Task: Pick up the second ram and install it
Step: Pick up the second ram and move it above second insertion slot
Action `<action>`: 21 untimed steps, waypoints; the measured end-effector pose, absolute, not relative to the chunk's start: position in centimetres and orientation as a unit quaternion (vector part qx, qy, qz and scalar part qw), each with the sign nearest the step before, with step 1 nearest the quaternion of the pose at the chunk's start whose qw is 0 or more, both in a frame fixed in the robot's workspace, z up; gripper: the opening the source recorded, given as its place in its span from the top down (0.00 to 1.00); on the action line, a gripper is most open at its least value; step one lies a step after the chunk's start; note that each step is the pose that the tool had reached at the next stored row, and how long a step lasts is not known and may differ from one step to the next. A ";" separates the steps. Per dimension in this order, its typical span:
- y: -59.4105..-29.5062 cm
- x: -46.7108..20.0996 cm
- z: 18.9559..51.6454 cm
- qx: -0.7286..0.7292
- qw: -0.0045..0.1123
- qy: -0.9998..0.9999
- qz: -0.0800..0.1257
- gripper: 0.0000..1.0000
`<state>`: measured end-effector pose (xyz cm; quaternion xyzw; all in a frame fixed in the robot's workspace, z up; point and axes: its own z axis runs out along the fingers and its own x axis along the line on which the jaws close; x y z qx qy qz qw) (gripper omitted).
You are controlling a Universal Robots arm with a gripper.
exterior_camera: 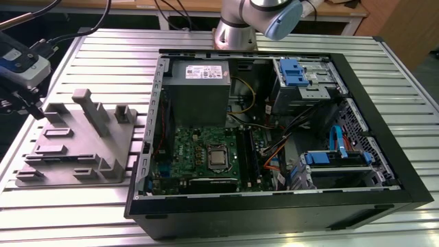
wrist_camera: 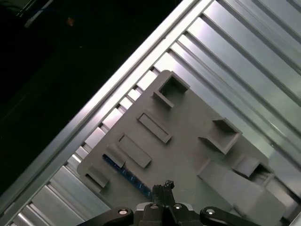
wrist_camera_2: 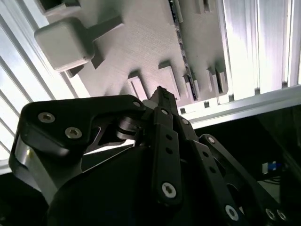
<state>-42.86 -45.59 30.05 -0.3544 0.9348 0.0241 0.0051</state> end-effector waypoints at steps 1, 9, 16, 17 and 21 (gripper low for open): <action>-45.6 -42.9 30.0 -0.363 0.005 0.931 0.024 0.90; -45.6 -42.9 29.8 -0.430 0.001 0.903 0.022 0.90; -45.6 -42.9 29.5 -0.487 -0.002 0.873 0.022 0.90; -45.6 -42.9 29.5 -0.494 -0.002 0.869 0.022 0.90; -45.6 -42.9 29.3 -0.525 -0.003 0.851 0.021 0.90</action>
